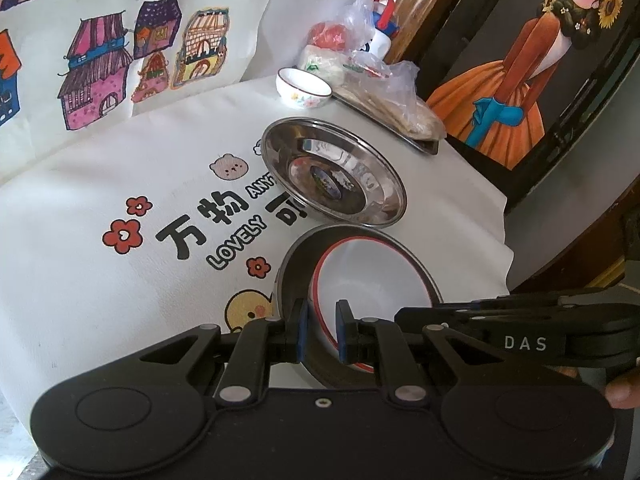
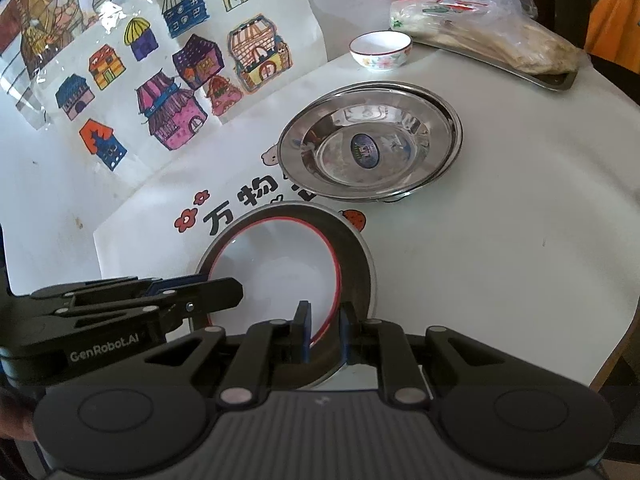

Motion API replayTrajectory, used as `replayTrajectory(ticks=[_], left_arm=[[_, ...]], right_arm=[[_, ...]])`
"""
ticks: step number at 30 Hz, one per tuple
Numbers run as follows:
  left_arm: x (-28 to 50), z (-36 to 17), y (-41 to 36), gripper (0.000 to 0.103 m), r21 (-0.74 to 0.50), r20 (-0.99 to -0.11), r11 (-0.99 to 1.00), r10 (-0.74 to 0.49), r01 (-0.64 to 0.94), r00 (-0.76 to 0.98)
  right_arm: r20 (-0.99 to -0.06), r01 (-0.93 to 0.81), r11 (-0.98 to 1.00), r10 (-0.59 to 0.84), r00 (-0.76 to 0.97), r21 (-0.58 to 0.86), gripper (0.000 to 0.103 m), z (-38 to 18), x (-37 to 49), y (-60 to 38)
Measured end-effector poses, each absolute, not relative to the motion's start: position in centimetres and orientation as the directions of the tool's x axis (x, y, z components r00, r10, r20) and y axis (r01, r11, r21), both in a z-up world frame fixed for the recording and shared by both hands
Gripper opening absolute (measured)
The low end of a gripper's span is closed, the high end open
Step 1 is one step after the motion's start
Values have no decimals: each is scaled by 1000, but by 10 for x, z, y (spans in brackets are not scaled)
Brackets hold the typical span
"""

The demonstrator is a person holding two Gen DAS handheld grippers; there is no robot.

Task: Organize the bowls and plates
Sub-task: 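Lower the white bowl into the steel bowl and open both tools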

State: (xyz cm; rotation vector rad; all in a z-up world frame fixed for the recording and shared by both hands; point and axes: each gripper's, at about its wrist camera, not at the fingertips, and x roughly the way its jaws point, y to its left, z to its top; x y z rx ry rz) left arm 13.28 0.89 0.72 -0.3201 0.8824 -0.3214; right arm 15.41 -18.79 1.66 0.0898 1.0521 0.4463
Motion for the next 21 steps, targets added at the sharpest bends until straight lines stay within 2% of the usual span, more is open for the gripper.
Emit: replayTrajectory(ticks=[12,21], left_arm=[[141,7,13,14,-423,-717,896,-424,138,554],[146,11,3,14,-356,-747,918,-391,173,537]], right_arm=[[-848,-335,907,377,373,255,19,18,160,-183],[-866,-343,908,361,345,242,20,15,162,-179]])
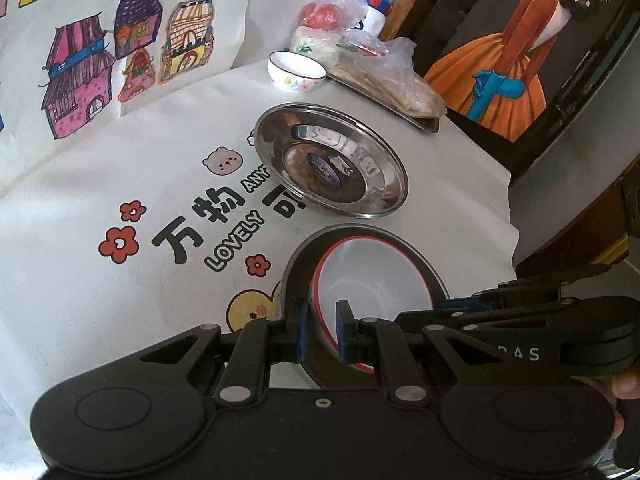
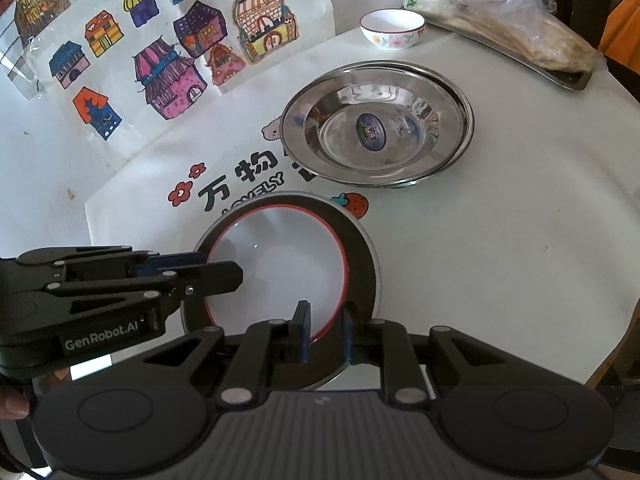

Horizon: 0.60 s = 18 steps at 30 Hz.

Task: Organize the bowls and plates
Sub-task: 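Lower the white bowl into the steel bowl and open both tools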

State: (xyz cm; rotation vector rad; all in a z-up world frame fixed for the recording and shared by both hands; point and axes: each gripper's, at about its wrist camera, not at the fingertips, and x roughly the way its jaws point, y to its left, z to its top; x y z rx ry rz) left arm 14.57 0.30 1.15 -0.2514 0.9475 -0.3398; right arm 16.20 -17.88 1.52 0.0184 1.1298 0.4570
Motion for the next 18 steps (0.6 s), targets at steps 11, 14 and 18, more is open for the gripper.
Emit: replayTrajectory(ticks=[11,14,18], left_arm=[[149,11,1,16,-341,-761,923,-384,181,524],[150,12,0,17,-340,-762,923,-384,182,521],[150,12,0,19,-341,-763,922,-386,185,518]], right_arm=[[-869,-349,907,356,344,234,21,15,164,-177],[-867,-353,906,359,344,235,21,15,163,-178],[-865,-359,902,366,343,239,22,15,162,-178]])
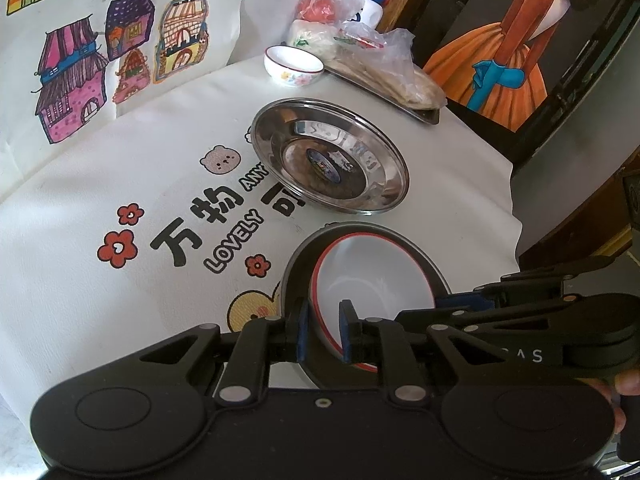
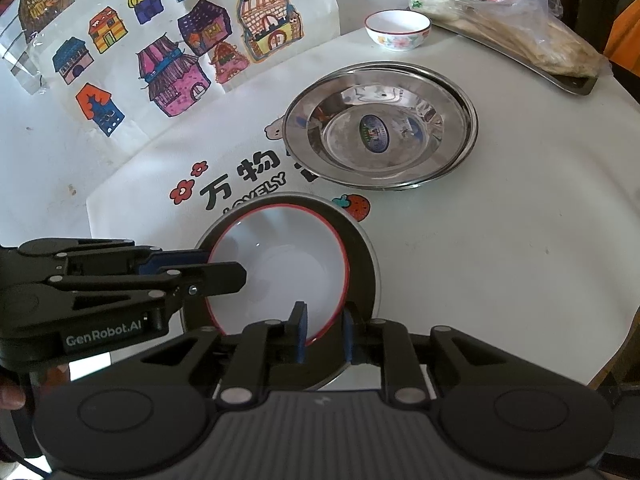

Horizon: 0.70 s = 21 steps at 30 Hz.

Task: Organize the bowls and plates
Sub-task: 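Lower the white bowl into the steel bowl and open both tools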

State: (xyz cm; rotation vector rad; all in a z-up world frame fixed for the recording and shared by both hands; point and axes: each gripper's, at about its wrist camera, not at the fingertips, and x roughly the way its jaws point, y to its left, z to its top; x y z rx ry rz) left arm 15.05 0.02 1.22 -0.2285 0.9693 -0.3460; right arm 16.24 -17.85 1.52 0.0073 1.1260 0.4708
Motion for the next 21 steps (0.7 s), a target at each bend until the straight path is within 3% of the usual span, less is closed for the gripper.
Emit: replayTrajectory(ticks=[7,21], left_arm=[[150,13,3,28,-378,-759,907,-419,187,498],[150,15,6,34,-416,-751,888,-456,193,477]], right_arm=[[-859,-380,891,384,339,248,31,17,160,-177],[-857,-407,880,393,335,245,41,18,159,-175]])
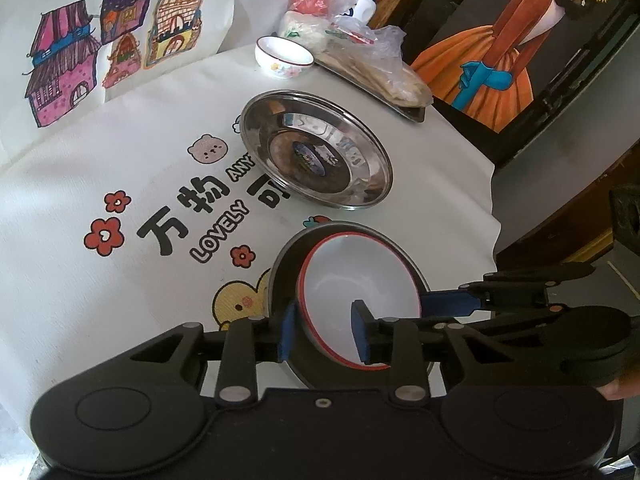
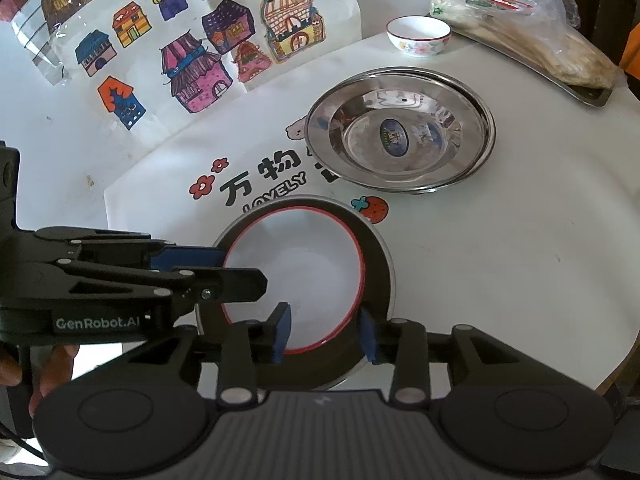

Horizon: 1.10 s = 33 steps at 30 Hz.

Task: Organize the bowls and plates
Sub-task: 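Lower the white bowl into the steel bowl and open both tools, then move both tools to the second red-rimmed white bowl and close on its rim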

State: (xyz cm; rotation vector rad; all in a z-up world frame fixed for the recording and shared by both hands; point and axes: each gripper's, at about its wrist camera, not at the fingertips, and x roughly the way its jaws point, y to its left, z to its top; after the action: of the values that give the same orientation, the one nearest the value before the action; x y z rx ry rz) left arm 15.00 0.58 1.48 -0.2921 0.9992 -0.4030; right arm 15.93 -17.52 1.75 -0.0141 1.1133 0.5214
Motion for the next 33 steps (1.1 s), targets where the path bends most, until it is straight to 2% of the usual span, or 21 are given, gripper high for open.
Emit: replayTrajectory(ticks=[15,19,27,29,33], left_arm=[[154,18,6,37,-420,-762,887,-459,191,457],[155,20,5,46,-427,-757,884,-465,190,459],[156,24,2,49,-413,-762,889,-456,196,460],[156,24,3,53,-419,-758,887,-460,194,463],[156,29,2,60,-412,-751,888,-457,203,477]], right_arm=[[-874,-437,874,369,315,212,43,16,165,-170],[-875,-458,866,369,313,201,50,15,164,-165],[-868,-476,854,387,313,209,53,16,163,-168],[-864,-484,852,386,324,200,57,19,163,-168],[-859,-494,846,393,327,199,58,20,163,-169]])
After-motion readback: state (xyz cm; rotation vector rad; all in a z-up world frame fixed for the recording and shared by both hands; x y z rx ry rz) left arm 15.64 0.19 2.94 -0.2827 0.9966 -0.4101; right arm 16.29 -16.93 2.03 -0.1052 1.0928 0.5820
